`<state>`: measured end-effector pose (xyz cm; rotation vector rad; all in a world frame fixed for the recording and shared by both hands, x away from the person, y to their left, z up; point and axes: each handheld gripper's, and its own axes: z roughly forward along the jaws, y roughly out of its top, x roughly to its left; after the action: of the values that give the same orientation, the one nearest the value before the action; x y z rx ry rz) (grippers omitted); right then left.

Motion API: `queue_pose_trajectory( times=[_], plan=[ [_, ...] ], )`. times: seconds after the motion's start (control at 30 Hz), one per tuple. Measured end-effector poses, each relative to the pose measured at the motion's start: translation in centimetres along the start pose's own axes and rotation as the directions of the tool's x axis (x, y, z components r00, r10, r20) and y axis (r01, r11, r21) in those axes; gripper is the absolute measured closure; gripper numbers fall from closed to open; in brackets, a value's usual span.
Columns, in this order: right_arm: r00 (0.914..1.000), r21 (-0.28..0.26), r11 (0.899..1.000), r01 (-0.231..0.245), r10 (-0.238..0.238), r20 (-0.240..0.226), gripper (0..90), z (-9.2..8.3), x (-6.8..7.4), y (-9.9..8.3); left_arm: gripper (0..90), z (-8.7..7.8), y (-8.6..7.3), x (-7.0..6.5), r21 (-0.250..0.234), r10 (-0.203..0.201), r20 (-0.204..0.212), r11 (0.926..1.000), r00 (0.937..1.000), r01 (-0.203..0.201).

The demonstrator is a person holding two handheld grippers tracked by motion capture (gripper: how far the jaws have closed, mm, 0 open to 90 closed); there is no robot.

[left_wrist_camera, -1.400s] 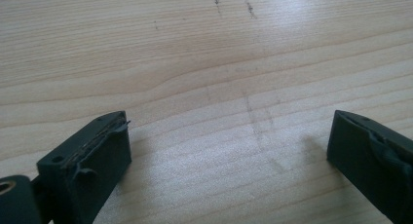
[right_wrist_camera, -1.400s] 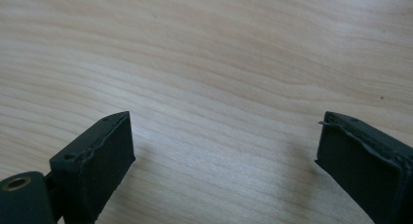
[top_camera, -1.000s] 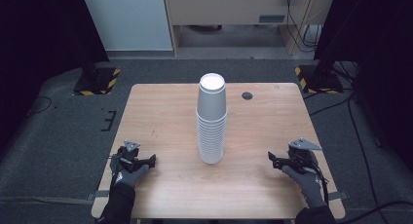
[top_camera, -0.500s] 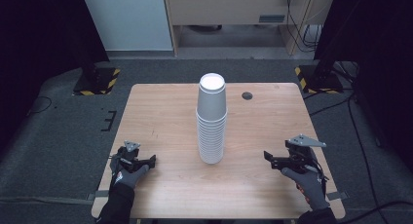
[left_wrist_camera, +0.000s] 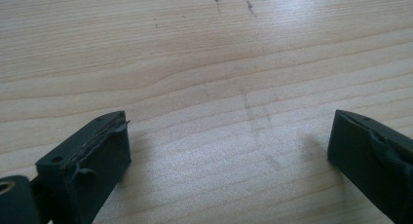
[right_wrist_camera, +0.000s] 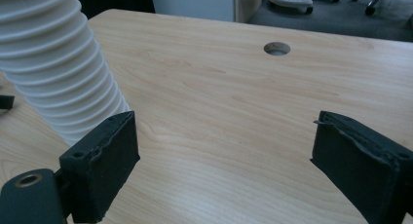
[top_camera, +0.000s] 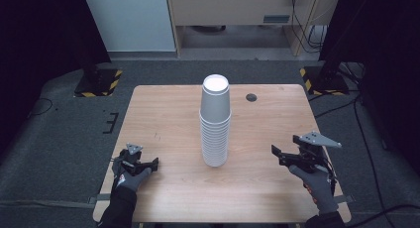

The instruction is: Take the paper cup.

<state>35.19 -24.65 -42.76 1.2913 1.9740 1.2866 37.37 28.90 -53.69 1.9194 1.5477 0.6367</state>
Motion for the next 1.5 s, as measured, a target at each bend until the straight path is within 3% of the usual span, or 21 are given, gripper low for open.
queue_pose_trajectory(
  times=[0.4, 0.77, 1.5],
  plan=[
    [0.9987, -0.063, 0.997, 0.031, -0.034, -0.039, 10.6, -0.8, 1.7, 3.5, 0.2, 0.0, 0.0, 0.0, 0.002, 0.003, 0.002, 1.0000, 1.0000, -0.003],
    [0.9959, -0.143, 0.989, 0.041, -0.052, -0.075, 12.0, -1.8, 3.1, 6.8, 0.0, 0.0, 0.0, 0.0, 0.003, 0.004, 0.003, 1.0000, 1.0000, -0.004],
    [0.9886, -0.205, 0.975, 0.085, -0.109, -0.104, 12.3, -1.7, 5.8, 11.4, 0.0, 0.0, 0.0, 0.0, 0.003, 0.004, 0.003, 1.0000, 1.0000, -0.004]
  ],
)
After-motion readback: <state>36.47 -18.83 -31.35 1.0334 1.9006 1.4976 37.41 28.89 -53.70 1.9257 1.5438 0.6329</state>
